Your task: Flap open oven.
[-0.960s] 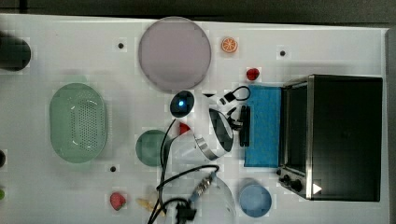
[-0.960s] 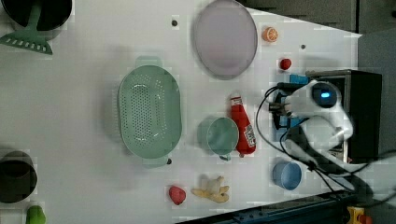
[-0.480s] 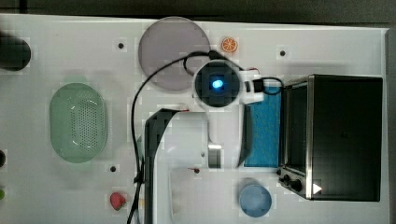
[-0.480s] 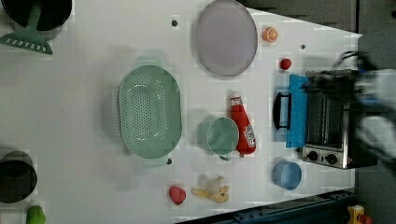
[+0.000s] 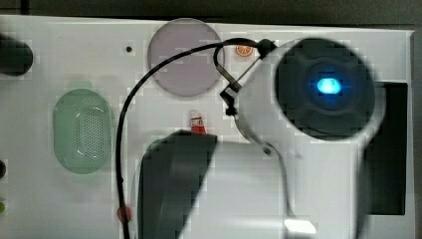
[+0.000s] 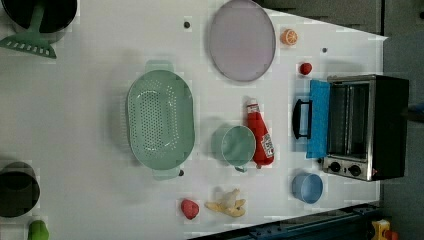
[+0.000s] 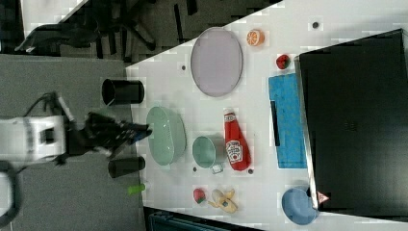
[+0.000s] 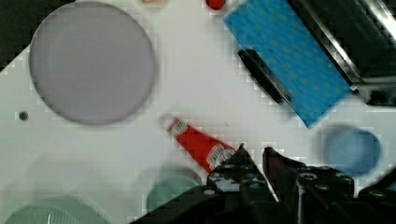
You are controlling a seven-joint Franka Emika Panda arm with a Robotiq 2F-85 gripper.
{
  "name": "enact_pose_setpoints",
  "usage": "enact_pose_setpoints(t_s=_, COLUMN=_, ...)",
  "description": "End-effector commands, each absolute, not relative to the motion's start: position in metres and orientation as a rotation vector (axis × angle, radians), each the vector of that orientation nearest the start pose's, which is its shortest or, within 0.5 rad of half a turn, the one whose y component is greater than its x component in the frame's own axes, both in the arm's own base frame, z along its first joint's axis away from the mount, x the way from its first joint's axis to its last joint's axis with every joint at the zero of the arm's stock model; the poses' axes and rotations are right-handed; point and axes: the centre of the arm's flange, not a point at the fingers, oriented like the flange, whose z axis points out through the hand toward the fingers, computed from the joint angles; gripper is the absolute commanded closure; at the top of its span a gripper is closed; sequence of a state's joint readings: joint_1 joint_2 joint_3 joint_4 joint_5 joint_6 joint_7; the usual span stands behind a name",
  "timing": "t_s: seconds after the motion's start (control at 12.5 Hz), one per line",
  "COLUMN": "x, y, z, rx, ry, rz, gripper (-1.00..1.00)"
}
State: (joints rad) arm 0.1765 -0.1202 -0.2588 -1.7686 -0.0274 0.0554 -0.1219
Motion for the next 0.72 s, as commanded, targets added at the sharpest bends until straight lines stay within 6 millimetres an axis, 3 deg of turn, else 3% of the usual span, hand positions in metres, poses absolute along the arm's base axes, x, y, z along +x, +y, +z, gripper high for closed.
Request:
enact_pose_setpoints(t_s=0.08, x=0.5136, y=-0.0479, z=0.5931, rx=-2.921, ry=1.246, rz=0.181, gripper=0.65)
enact_pose_setpoints(t_s=0.24, x=0.5183, y=-0.0510, z=0.6020, rx=-2.907, ry=1.249, rz=0.108, gripper=0.65)
enact_pose_setpoints(t_s=0.72, x=0.5209, y=-0.0501, z=0.5962, rx=-2.912, ry=1.250, rz=0.123, gripper=0.65)
